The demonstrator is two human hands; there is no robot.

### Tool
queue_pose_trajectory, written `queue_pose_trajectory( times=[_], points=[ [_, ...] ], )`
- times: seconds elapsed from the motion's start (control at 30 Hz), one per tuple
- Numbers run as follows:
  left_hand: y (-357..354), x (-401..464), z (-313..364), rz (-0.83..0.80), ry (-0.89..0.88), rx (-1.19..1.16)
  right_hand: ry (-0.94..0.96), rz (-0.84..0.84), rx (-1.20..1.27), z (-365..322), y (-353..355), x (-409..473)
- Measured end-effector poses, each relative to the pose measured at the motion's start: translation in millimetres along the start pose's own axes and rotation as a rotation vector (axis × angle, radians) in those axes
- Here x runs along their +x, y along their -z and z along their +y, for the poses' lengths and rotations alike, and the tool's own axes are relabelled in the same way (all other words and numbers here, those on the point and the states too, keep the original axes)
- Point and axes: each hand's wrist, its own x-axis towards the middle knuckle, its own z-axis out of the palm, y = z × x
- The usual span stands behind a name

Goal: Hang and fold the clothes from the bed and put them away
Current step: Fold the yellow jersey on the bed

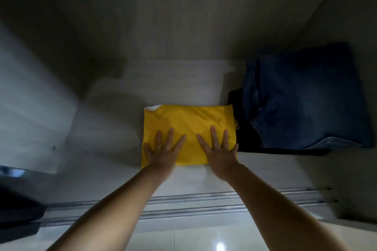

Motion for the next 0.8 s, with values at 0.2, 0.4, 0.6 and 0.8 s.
queue_pose_trajectory(
  times=[0.2, 0.4, 0.6, 0.8],
  points=[
    [40, -10, -1, -0.303, -0.032, 0.011, -0.002, -0.195, -0.015, 0, 32, -6],
    [129, -77, 43, -0.214, -0.071, -0.037, 0.037, -0.191, 0.095, -2, 103, -84],
    [270, -164, 109, -0.082, -0.148, -0.011, -0.012, -0.103, 0.109, 26, 226, -197],
    [412, -251, 164, -0.056, -0.211, 0.023, -0.104, -0.044, 0.196, 64, 357, -314]
  ],
)
